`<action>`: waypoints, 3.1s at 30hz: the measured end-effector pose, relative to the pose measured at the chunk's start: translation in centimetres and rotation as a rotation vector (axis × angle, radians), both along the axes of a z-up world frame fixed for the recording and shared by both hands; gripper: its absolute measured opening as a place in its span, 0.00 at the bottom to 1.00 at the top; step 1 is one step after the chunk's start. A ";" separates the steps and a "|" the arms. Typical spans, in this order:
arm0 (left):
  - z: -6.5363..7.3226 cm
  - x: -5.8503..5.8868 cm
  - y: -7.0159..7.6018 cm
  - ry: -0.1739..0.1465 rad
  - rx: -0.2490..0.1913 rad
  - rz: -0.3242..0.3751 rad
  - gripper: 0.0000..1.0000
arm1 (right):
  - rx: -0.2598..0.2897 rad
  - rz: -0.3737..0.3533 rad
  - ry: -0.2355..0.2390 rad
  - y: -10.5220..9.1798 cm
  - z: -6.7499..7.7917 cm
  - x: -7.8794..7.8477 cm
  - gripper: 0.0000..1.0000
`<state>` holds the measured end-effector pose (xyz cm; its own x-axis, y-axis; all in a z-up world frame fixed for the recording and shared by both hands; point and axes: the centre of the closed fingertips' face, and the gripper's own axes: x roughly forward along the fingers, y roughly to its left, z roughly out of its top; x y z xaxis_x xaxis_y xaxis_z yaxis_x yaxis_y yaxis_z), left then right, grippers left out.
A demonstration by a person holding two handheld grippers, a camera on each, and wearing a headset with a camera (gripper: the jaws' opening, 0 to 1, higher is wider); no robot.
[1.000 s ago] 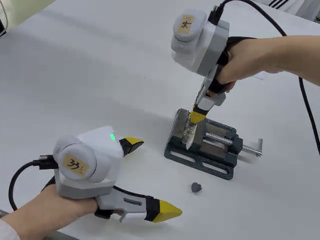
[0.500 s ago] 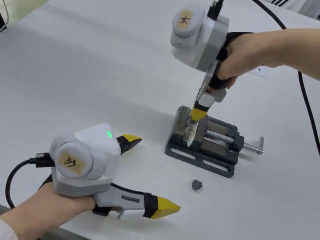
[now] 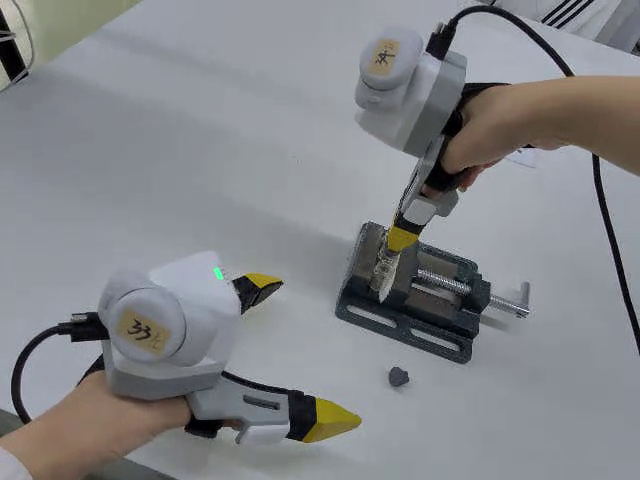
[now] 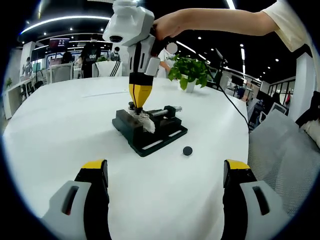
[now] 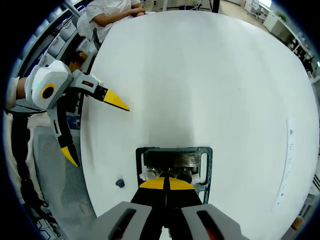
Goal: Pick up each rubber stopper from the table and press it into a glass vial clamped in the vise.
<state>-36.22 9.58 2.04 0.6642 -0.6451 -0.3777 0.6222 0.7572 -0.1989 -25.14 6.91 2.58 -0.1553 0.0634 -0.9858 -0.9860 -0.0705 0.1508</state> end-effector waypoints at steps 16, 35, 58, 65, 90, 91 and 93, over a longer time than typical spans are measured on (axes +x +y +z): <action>1.6 0.8 0.8 -0.040 0.050 0.001 0.95 | 0.162 0.044 0.001 -0.2 0.5 -0.3 0.00; 2.0 0.9 0.5 -0.044 0.058 -0.006 0.95 | 0.218 0.101 -0.043 0.0 0.6 -0.4 0.00; 2.4 1.0 0.1 -0.058 0.068 -0.030 0.96 | 0.450 0.120 -0.134 -0.9 2.4 -3.1 0.50; 2.6 0.8 0.0 -0.064 0.083 -0.046 0.96 | 0.495 0.081 -0.139 -2.9 2.4 -4.7 0.55; 2.7 -0.1 -1.3 -0.069 0.104 -0.088 0.95 | 0.501 0.048 -0.115 -6.6 -0.3 -9.4 0.46; 2.7 -0.1 -1.4 -0.068 0.103 -0.088 0.95 | 0.494 0.058 -0.110 -6.5 -0.5 -9.6 0.46; 2.7 -0.2 -1.3 -0.068 0.102 -0.087 0.95 | 0.477 0.095 -0.103 -6.5 -1.0 -10.1 0.43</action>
